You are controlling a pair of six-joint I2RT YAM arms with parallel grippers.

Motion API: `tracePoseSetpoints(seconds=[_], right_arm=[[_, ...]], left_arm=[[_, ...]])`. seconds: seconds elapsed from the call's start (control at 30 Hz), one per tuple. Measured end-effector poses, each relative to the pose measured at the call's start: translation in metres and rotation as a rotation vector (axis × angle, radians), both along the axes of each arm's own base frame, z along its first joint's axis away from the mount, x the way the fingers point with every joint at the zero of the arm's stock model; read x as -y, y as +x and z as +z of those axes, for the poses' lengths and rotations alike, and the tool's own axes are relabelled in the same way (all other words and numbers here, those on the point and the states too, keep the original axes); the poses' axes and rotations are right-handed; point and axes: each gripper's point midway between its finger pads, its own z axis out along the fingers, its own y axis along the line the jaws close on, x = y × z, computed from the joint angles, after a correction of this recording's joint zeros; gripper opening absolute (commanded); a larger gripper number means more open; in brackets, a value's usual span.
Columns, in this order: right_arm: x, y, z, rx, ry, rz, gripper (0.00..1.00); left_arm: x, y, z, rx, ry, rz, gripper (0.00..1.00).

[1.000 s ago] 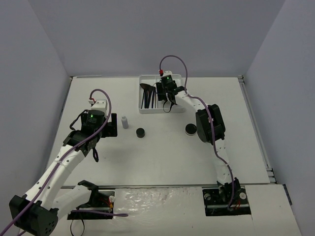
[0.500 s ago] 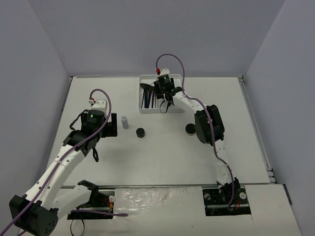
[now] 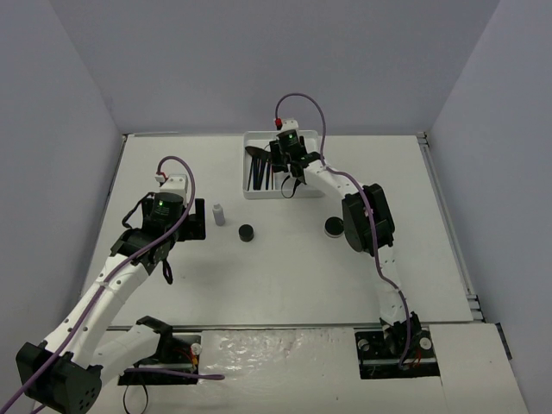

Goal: Organize the makeup

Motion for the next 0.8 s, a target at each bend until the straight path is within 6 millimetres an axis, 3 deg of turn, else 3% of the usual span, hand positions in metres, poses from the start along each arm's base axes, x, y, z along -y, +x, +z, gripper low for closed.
tracePoseSetpoints(seconds=[0.1,0.23,0.37,0.67,0.8], right_arm=[[0.001,0.0,-0.006,-0.012,0.005,-0.004,0.5],[0.001,-0.002,-0.011,-0.025,0.013,-0.001,0.65],[0.0,-0.001,-0.01,-0.021,0.021,-0.001,0.71],[0.001,-0.001,-0.011,-0.018,0.023,-0.002,0.74],[0.014,-0.019,-0.022,-0.055,-0.002,-0.029,0.81]], left_arm=[[0.0,0.0,0.0,0.0,0.0,0.0,0.97],[0.0,0.0,0.0,0.0,0.0,0.0,0.97],[0.0,0.0,0.0,-0.001,0.0,-0.001,0.97],[0.001,0.0,0.0,-0.002,-0.002,-0.003,0.97],[0.001,0.0,0.0,-0.002,-0.002,-0.004,0.97]])
